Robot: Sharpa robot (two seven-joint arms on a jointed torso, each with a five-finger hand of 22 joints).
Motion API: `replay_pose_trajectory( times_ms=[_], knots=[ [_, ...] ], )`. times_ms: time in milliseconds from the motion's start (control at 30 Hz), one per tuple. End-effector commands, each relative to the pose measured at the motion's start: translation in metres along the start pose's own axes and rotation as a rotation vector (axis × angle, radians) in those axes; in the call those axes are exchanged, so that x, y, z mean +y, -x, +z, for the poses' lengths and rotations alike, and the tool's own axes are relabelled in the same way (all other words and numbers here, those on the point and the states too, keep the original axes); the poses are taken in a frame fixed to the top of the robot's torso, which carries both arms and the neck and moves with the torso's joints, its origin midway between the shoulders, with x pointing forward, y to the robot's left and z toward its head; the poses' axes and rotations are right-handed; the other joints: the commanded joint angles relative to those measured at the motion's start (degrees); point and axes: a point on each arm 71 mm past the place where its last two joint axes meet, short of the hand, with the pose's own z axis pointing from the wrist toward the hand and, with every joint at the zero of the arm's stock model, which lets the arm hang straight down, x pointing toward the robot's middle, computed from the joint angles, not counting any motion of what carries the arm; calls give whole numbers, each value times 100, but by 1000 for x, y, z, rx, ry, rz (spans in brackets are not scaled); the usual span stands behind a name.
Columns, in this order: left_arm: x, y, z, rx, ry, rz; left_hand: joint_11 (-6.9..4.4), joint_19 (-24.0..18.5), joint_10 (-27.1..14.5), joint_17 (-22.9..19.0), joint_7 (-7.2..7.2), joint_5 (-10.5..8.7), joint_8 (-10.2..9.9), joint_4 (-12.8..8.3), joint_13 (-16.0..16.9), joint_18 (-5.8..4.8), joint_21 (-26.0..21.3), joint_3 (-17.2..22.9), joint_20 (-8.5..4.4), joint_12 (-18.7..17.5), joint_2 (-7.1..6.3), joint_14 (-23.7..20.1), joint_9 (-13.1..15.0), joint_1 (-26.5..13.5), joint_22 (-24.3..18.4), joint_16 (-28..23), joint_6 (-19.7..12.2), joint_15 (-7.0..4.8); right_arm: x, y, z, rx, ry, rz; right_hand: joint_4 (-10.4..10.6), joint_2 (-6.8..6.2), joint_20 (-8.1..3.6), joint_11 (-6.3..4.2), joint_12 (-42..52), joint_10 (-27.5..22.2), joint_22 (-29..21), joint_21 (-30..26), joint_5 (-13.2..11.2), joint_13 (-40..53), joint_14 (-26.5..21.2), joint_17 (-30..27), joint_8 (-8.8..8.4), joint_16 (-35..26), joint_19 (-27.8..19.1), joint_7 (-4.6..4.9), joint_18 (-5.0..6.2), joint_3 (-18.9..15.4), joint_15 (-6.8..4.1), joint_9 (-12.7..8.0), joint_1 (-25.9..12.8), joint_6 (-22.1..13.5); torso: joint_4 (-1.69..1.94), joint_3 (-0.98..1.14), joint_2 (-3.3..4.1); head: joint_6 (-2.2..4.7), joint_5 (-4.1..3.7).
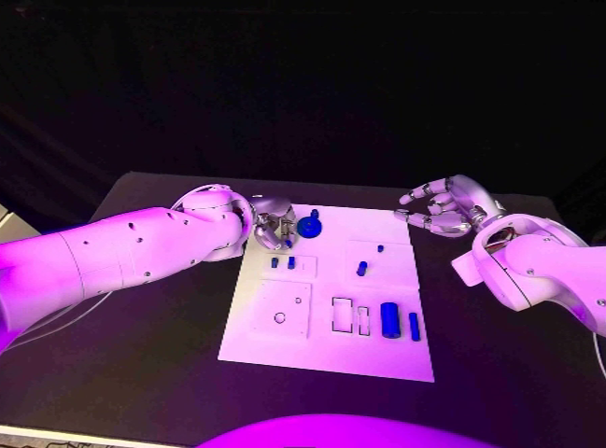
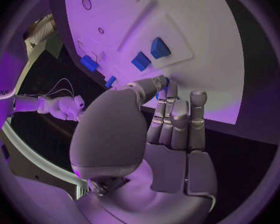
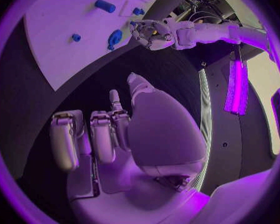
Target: Assemble the parts on the task board
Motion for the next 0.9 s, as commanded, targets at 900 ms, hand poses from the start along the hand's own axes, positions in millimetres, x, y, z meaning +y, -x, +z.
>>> replay_pose_trajectory(
  times_ms=[900],
  knots=[
    [3,-2,0,9,26,3,41,-89,-9,-210,47,3,-382,133,-31,-55,-253,33,97,-366,-226,-98,-87,-303,-181,13,-382,66,1,-1,0,4,15,-9,-2,-37,-53,-41,-21,106,1373,-8,38,1012,561,1365,22,-19,483,-4,24,47,-28,-6,-4,-42,1,-1,0,-6,-1]
  ],
)
